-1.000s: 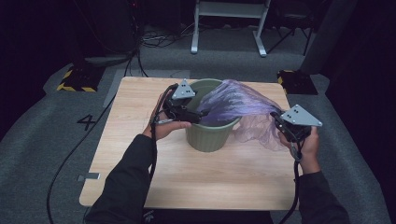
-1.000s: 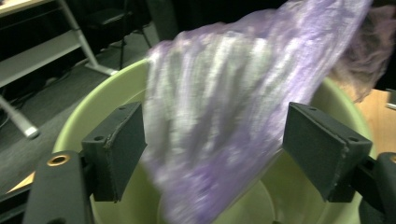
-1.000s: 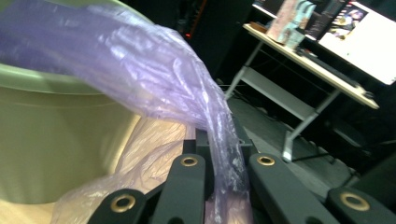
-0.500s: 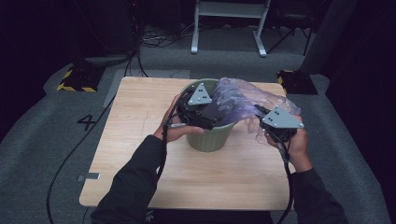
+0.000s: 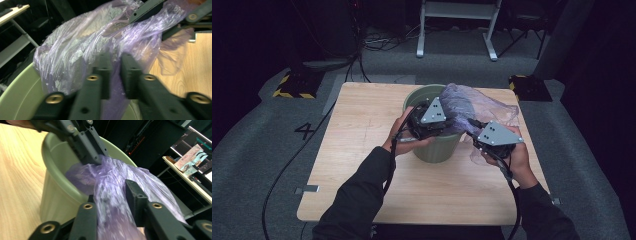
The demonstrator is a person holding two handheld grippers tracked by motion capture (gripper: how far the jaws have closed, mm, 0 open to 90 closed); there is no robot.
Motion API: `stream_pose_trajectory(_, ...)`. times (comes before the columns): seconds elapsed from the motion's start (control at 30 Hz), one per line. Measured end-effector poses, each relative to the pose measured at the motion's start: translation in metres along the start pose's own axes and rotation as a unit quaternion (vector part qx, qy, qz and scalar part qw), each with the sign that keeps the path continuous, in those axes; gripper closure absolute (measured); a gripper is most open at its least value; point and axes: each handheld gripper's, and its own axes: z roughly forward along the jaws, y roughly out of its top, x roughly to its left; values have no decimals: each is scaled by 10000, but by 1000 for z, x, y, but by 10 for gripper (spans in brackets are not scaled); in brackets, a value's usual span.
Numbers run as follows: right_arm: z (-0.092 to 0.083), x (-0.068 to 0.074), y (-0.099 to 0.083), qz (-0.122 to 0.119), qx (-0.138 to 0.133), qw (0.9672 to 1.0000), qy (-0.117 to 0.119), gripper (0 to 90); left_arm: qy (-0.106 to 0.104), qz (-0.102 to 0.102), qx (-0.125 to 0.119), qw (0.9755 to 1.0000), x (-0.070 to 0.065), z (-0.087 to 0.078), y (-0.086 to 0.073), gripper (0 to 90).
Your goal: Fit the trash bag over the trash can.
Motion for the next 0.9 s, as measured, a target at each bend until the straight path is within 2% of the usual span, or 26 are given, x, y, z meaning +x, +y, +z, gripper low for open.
stream_pose_trajectory(0.1,-3,1,-3,139,-80,9998,133,517,83,-46,-36,9999,3,-3,-5,877)
stream_pose_trajectory(0.2,-9,1,-8,251,-129,9995,136,404,151,-122,-47,9998,8,-6,-9,894)
stream_pose_trajectory(0.33,-17,1,-17,354,-89,9992,147,336,250,-253,-9,9994,15,-9,-16,897)
stream_pose_trajectory(0.43,-23,1,-25,445,-43,9989,109,324,315,-381,33,9988,21,-10,-21,897)
stream_pose_trajectory(0.5,-26,-2,-31,611,-72,9981,34,316,340,-452,41,9984,26,-11,-25,897)
stream_pose_trajectory(0.57,-28,-3,-35,682,-63,9976,71,318,362,-539,61,9979,29,-12,-29,897)
stream_pose_trajectory(0.63,-28,-3,-39,752,-58,9971,131,385,380,-579,75,9976,31,-13,-32,897)
stream_pose_trajectory(0.7,-27,-2,-41,699,-59,9972,249,517,381,-639,79,9972,34,-14,-35,897)
stream_pose_trajectory(0.77,-26,0,-43,649,-103,9973,324,687,392,-693,85,9968,35,-15,-37,892)
stream_pose_trajectory(0.83,-25,1,-43,620,-131,9974,337,776,395,-742,72,9964,36,-17,-40,836)
stream_pose_trajectory(0.9,-23,1,-41,629,-149,9975,287,814,450,-812,21,9957,37,-19,-41,747)
